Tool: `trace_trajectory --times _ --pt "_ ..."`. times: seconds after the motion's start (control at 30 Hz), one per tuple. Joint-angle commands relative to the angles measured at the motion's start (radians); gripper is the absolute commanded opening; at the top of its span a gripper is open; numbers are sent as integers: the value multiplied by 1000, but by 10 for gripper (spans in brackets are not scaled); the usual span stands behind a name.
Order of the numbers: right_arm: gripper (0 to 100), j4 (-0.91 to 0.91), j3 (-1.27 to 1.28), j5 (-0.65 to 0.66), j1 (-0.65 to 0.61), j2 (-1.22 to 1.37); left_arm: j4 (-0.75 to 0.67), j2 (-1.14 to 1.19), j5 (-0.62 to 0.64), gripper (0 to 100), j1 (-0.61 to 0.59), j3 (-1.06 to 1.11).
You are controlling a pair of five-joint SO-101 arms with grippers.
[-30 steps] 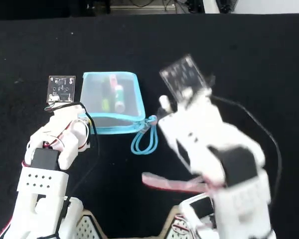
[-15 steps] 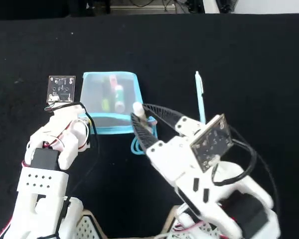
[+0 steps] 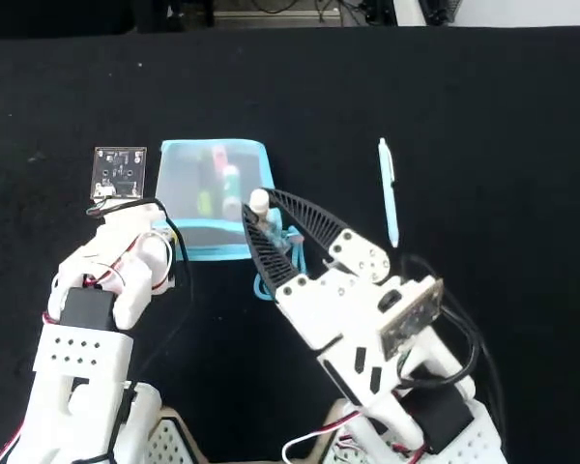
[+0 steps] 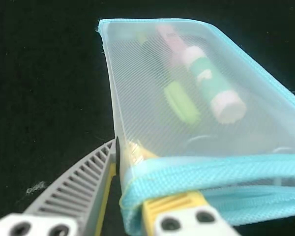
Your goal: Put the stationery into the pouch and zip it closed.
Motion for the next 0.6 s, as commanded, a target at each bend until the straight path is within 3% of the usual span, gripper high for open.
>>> trace_trajectory --times 0.0,0.2,0.47,0.57 --pt "12 -29 51 6 -6 -65 -6 11 9 30 -7 -13" --pt "11 -166 154 5 -48 -102 -6 11 9 30 -7 -13" --pt "11 -694 479 11 -109 -102 0 2 9 30 -7 -13" --pt "11 -789 561 126 -107 -101 0 2 9 30 -7 -15"
